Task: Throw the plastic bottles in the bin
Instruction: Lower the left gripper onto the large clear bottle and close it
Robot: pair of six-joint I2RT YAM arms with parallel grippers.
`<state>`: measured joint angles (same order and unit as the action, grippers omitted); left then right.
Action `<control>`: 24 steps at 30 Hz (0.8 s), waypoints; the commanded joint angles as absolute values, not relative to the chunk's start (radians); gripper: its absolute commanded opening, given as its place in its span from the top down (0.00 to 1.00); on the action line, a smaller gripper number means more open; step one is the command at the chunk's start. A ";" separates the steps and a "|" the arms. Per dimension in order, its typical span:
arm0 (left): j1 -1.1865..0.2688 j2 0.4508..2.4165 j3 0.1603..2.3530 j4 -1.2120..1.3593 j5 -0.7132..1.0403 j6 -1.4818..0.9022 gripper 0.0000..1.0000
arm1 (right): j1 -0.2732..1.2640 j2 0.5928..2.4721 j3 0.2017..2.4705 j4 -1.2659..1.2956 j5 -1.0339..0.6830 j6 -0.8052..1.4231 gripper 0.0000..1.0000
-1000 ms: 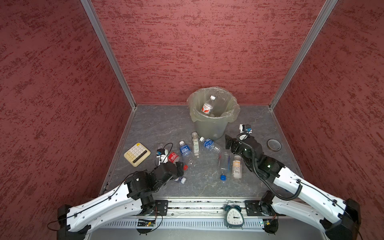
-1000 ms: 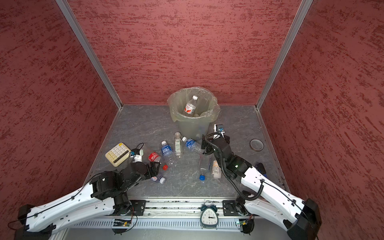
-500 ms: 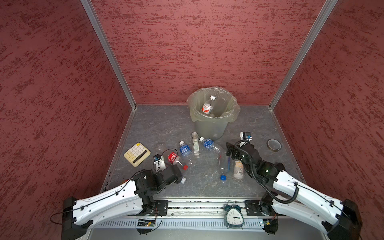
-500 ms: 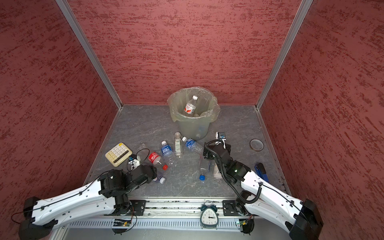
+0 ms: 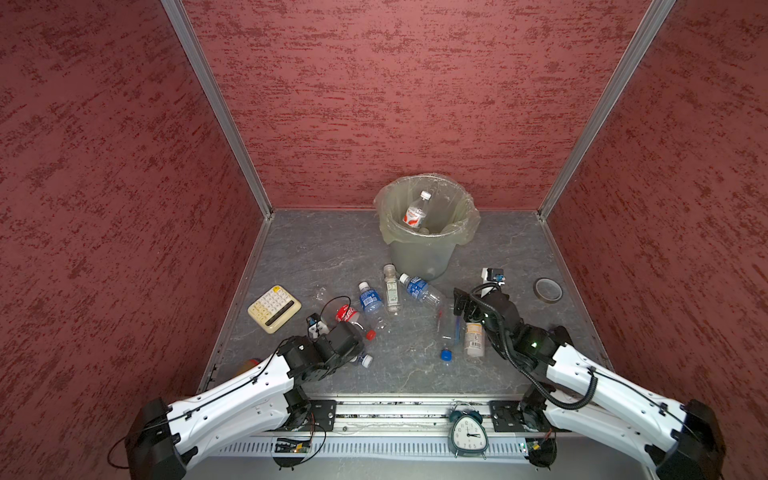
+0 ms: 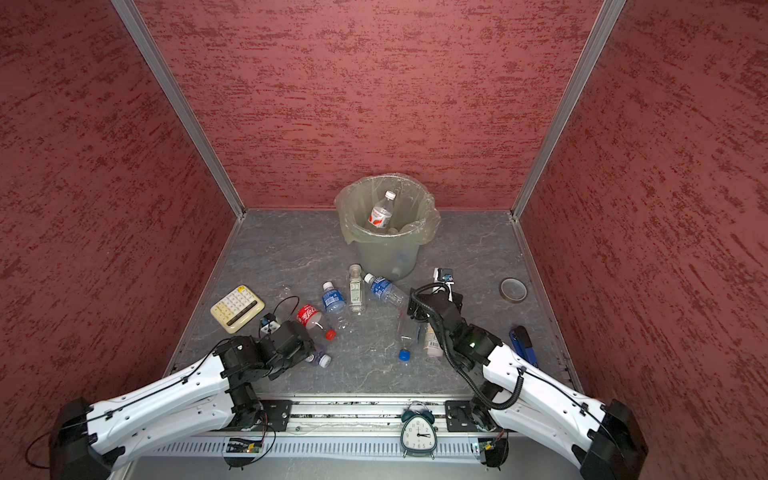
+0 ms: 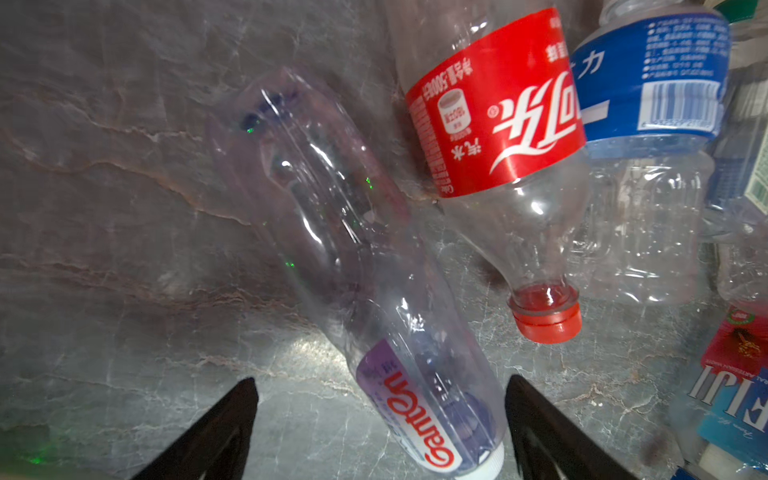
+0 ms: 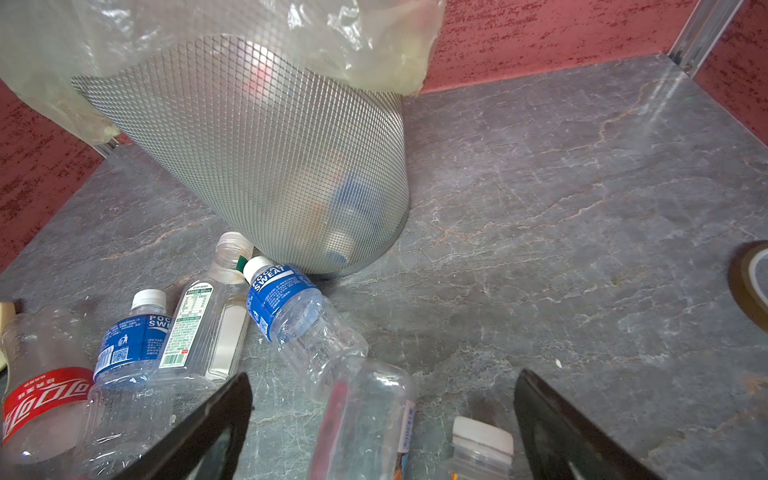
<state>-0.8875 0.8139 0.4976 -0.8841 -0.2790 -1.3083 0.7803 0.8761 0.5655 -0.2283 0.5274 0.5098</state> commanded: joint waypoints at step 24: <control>-0.698 0.909 0.418 -0.678 -0.146 -1.154 0.19 | 0.787 0.898 0.508 -0.219 0.472 0.564 0.01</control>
